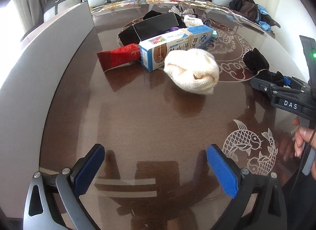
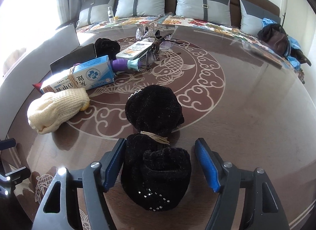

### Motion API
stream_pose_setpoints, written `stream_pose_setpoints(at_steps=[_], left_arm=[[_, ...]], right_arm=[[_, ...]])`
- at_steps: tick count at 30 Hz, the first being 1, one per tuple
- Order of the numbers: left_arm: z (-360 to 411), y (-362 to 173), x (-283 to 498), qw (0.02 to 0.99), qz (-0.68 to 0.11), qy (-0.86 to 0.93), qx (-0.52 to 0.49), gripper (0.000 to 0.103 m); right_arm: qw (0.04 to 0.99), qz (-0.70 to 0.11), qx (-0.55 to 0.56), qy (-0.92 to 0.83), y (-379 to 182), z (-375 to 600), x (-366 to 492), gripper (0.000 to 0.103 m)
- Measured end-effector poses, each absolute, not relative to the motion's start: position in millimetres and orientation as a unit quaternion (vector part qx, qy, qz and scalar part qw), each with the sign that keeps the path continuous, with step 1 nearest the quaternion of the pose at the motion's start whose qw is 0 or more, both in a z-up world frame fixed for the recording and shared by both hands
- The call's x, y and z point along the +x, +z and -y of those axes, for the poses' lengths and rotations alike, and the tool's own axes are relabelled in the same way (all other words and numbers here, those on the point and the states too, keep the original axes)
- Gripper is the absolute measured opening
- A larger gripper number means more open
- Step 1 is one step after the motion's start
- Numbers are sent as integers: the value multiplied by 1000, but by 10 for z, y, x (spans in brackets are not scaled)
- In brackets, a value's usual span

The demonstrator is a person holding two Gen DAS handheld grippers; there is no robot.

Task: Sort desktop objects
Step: 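Close the left gripper on the cream knit mitten while the right holds the pouch, then carry mitten and pouch into the white cardboard box and open both grippers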

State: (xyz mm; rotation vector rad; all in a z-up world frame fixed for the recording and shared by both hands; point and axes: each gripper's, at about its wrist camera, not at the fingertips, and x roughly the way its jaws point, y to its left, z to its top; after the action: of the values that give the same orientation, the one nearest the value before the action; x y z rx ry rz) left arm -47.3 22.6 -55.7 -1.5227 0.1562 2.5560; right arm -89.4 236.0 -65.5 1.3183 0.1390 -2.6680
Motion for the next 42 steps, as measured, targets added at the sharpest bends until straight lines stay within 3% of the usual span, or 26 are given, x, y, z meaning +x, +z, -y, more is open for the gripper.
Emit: stream_pose_setpoints(at_steps=[13, 20, 23, 25, 27, 28, 29, 30, 31, 37, 42], left_arm=[[-943, -554, -1348, 95, -121, 843, -516, 103], [-767, -613, -1397, 135, -82, 832, -531, 103], [-797, -610, -1448, 143, -91, 821, -545, 103], [-831, -607, -1500, 144, -97, 809, -561, 103], [-808, -535, -1450, 144, -92, 821, -544, 73], [-791, -495, -1403, 147, -88, 827, -536, 52], [-757, -475, -1354, 153, -76, 827, -535, 51], [-709, -464, -1288, 163, -56, 829, -533, 47], [-656, -461, -1206, 168, -39, 830, -530, 46], [-174, -309, -611, 167, 48, 838, -517, 46], [529, 266, -442, 147, 112, 865, -467, 46]], right_arm=[[83, -44, 442, -892, -667, -2361, -900, 83], [86, -44, 443, -891, -672, -2354, -901, 85], [101, -55, 457, -882, -698, -2296, -936, 101], [105, -62, 470, -874, -693, -2277, -977, 103], [117, -73, 497, -857, -684, -2271, -1051, 103], [120, -72, 505, -852, -669, -2289, -1069, 96], [120, -74, 503, -852, -639, -2318, -1063, 87], [122, -80, 500, -854, -600, -2336, -1052, 57], [127, -83, 504, -850, -572, -2347, -1052, 34], [139, -122, 498, -847, -339, -2239, -836, 35], [179, -123, 469, -856, 54, -1778, -816, 35]])
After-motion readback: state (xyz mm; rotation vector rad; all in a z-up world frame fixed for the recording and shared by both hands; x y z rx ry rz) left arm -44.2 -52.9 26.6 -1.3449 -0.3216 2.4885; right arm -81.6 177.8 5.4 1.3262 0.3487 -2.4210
